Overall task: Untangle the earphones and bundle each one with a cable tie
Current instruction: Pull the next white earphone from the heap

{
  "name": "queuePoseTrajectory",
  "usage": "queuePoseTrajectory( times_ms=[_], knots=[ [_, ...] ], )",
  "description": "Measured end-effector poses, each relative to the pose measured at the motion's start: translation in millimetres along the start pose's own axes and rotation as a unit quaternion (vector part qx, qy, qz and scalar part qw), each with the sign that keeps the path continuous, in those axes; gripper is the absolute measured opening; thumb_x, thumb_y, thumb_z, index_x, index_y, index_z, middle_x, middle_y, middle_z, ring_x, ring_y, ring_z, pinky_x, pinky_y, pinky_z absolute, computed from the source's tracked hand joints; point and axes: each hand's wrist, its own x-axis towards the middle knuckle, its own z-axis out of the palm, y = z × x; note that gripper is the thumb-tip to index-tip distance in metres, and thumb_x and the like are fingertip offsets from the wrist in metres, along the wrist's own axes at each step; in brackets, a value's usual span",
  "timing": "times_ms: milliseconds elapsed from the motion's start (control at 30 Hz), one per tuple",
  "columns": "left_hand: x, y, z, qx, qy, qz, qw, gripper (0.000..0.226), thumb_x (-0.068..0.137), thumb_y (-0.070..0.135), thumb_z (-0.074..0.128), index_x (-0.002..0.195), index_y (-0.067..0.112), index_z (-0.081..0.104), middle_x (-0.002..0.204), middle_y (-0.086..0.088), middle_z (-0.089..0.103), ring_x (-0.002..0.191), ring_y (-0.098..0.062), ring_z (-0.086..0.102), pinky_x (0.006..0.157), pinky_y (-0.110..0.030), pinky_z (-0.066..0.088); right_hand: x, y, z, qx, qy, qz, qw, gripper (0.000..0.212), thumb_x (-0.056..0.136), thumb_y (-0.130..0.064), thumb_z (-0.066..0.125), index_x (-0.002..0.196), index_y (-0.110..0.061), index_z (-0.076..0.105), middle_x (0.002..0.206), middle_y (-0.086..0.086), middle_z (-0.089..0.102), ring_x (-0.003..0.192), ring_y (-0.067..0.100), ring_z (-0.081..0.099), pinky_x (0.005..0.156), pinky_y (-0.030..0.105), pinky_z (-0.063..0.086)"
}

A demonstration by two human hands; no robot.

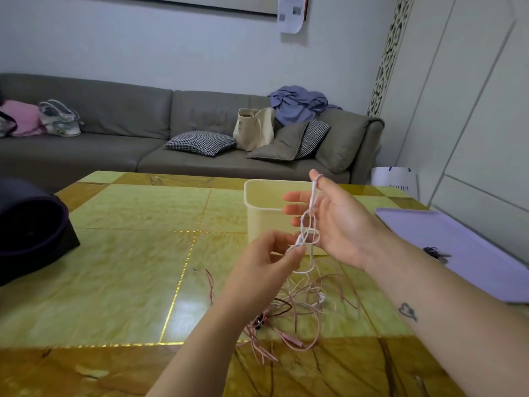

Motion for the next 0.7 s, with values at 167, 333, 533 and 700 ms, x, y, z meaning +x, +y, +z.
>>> queuePoseTrajectory(
  times_ms=[167, 333, 533, 700],
  knots=[
    [4, 8, -8, -0.222, 0.043, -0.031, 0.974, 0.018, 0.095, 0.019, 0.05, 0.081, 0.013, 0.059, 0.069, 0.007, 0.064, 0.071, -0.011, 0.064, 0.085, -0.039, 0.053, -7, 9, -6, -0.075, -0.079, 0.007, 0.994, 0.036, 0.08, -0.029, 0.066, 0.113, -0.014, 0.062, 0.098, 0.005, 0.064, 0.089, 0.018, 0.058, 0.073, 0.03, 0.047],
    [10, 14, -17, -0.442, 0.098, -0.027, 0.891, 0.019, 0.096, 0.018, 0.045, 0.079, 0.015, 0.052, 0.067, 0.004, 0.061, 0.075, -0.013, 0.063, 0.081, -0.034, 0.051, -6, 45, -11, -0.29, -0.135, 0.018, 0.947, 0.033, 0.083, -0.015, 0.07, 0.113, -0.023, 0.06, 0.072, -0.007, 0.07, 0.068, 0.013, 0.056, 0.069, 0.025, 0.046],
    [15, 9, -39, -0.464, 0.234, -0.034, 0.853, 0.021, 0.099, 0.021, 0.044, 0.08, 0.016, 0.051, 0.08, 0.0, 0.054, 0.06, -0.007, 0.06, 0.044, -0.014, 0.041, 8, 61, -35, -0.432, 0.012, -0.003, 0.902, 0.011, 0.087, -0.013, 0.063, 0.09, -0.022, 0.068, 0.069, -0.006, 0.064, 0.065, 0.014, 0.053, 0.061, 0.026, 0.042],
    [17, 10, -56, -0.436, 0.316, -0.012, 0.842, 0.021, 0.1, 0.021, 0.041, 0.08, 0.02, 0.048, 0.08, 0.006, 0.053, 0.045, -0.001, 0.041, 0.039, -0.012, 0.029, 25, 63, -67, -0.462, 0.155, -0.028, 0.873, 0.021, 0.096, -0.017, 0.051, 0.091, -0.012, 0.07, 0.085, -0.003, 0.068, 0.073, 0.009, 0.057, 0.066, 0.026, 0.045]
  ],
)
